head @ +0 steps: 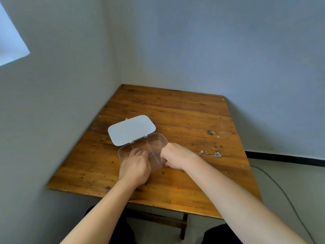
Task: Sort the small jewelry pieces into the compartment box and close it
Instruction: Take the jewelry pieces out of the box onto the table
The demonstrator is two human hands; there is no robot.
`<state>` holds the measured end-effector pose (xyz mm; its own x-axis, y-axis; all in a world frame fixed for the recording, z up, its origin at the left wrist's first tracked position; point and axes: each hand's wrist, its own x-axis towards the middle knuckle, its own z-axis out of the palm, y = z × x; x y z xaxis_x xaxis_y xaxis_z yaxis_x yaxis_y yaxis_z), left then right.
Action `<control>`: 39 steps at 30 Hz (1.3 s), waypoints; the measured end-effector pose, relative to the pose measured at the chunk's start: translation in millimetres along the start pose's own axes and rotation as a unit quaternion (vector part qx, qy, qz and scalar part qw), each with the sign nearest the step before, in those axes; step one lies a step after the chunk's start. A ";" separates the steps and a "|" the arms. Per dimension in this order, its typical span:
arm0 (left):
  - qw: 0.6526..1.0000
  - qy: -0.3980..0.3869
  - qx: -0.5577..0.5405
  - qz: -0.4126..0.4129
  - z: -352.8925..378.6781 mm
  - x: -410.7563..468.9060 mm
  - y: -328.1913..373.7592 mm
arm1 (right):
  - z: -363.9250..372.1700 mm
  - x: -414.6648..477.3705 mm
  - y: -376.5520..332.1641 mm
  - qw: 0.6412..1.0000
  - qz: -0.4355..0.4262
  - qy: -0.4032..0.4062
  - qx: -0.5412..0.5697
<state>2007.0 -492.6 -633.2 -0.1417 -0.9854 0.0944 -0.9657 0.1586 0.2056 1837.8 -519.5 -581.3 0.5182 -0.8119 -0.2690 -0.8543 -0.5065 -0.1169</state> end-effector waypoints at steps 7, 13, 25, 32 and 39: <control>1.000 -0.005 0.007 0.000 -1.0 -1.6 0.4 | -8.2 2.3 4.8 0.997 0.011 -0.024 0.079; 1.000 -0.004 0.005 0.000 -0.9 -1.0 1.7 | 0.6 -11.8 16.5 0.982 0.010 0.080 0.171; 0.997 -0.070 -0.017 0.012 -17.3 0.3 6.0 | -6.2 -64.6 49.6 0.816 0.103 0.293 0.488; 0.995 0.066 0.018 0.078 -25.1 5.7 58.3 | 5.8 -101.6 99.6 0.720 0.192 0.388 0.542; 0.970 0.026 -0.078 0.228 32.8 2.5 117.5 | 40.7 -119.3 137.7 0.731 0.328 0.403 0.441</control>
<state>1886.1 -478.4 -640.8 -0.5311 -0.8072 0.2576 -0.7606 0.5882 0.2748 1656.7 -480.6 -604.2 -0.4637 -0.8836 0.0649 -0.4394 0.1657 -0.8829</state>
